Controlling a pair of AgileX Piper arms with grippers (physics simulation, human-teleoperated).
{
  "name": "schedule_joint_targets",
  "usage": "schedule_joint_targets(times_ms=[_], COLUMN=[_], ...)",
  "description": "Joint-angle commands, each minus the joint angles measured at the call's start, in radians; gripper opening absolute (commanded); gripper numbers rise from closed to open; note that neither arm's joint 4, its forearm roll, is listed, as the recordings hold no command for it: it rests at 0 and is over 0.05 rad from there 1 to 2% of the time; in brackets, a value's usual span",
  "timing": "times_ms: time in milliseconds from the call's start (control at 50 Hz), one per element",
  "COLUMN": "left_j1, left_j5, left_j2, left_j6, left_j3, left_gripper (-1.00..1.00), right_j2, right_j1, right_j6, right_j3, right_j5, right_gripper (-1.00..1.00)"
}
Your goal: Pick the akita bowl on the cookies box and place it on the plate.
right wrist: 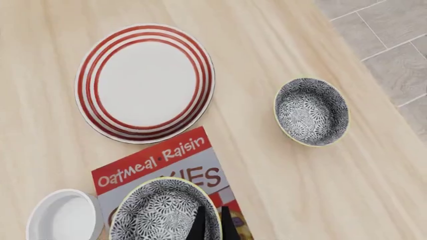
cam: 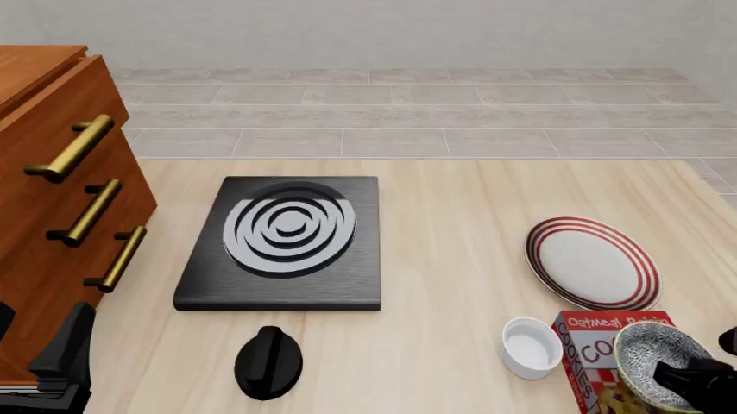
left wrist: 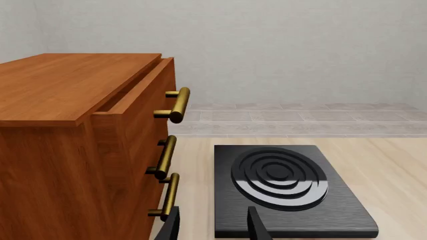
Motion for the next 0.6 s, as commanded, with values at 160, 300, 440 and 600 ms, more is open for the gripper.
schedule_joint_targets(times_ms=[160,300,440,600], left_j1=[0.0,0.0,0.0,0.0], left_j5=[0.0,0.0,0.0,0.0], left_j2=[0.0,0.0,0.0,0.0], left_j6=[0.0,0.0,0.0,0.0], left_j3=[0.0,0.0,0.0,0.0], left_gripper=[1.0,1.0,1.0,1.0], right_j2=[-0.117,-0.226,-0.256,-0.241], right_j1=[0.023,0.102,0.166,0.22], right_j6=[0.034,0.101,0.138,0.184], right_j3=[-0.062,-0.121,-0.181,-0.233], right_j5=[0.141,0.273,0.329,0.33], right_gripper=[-1.0,-1.0,-1.0,-1.0])
